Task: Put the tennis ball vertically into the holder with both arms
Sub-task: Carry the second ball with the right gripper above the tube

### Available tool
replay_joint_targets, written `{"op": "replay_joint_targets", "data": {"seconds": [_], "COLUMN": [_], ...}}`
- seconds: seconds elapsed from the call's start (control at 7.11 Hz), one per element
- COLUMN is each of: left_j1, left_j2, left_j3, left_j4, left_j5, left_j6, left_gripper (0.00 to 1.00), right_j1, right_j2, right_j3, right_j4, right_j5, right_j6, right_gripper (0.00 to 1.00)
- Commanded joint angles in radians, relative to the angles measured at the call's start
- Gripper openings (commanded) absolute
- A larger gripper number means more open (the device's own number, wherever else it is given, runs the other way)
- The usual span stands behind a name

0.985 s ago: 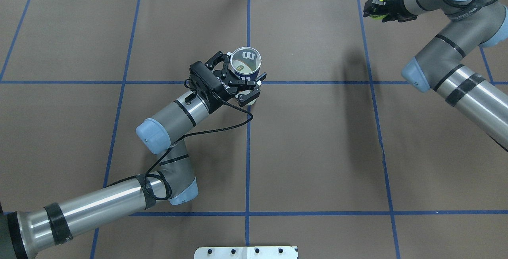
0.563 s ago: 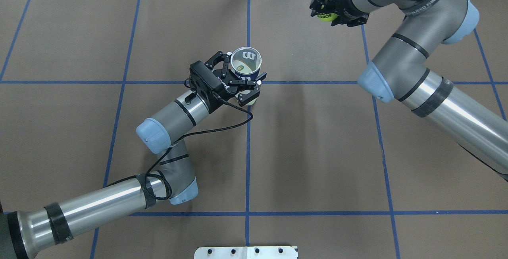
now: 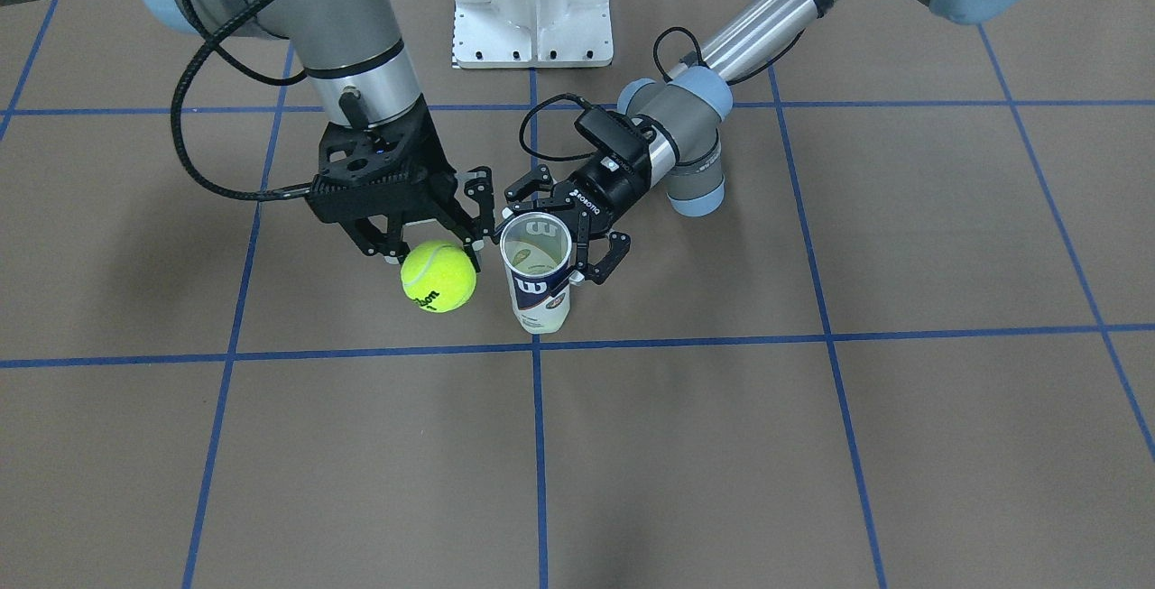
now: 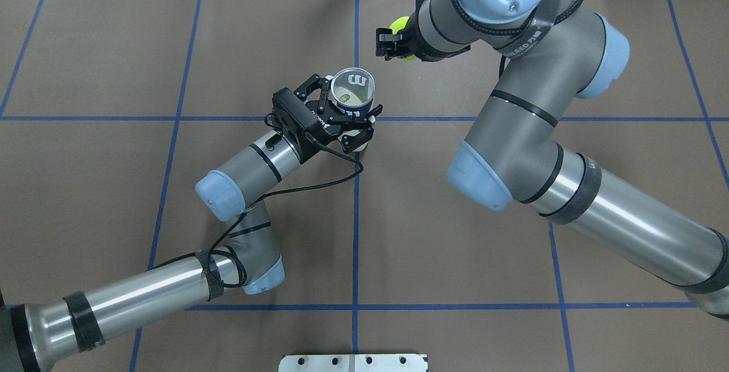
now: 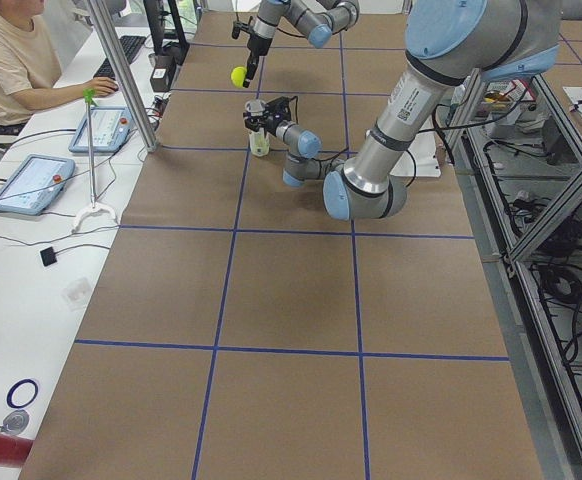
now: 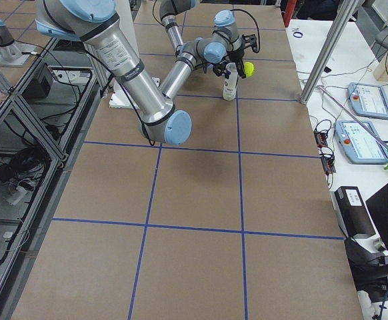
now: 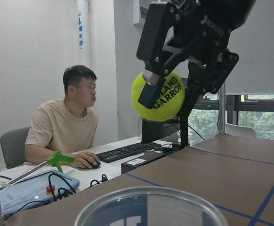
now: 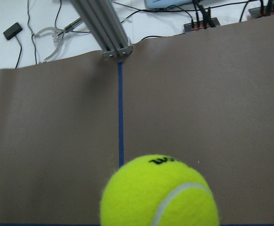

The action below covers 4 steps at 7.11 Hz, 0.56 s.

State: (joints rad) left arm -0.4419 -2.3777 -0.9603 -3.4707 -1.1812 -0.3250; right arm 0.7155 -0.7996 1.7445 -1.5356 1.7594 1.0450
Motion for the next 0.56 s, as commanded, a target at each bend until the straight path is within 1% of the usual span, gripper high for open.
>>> {"op": "replay_joint_targets", "data": {"seconds": [0.0, 0.28, 0.42], "left_j1": [0.000, 0.002, 0.002], "left_j2": [0.000, 0.000, 0.000], "left_j3": [0.002, 0.003, 0.003], "left_j4": [0.001, 0.001, -0.001], "left_j5": [0.000, 0.000, 0.000], "left_j6": [0.000, 0.000, 0.000], "left_gripper": [0.99, 0.99, 0.99], "right_j1": [-0.059, -0.067, -0.074], "right_j2": [0.097, 0.103, 0.106], "right_j3": [0.010, 0.021, 0.023], "right_j4": [-0.156, -0.210, -0.209], "right_j5": [-0.015, -0.015, -0.015], "right_j6": [-0.045, -0.152, -0.154], "right_gripper": [0.00, 0.00, 0.00]}}
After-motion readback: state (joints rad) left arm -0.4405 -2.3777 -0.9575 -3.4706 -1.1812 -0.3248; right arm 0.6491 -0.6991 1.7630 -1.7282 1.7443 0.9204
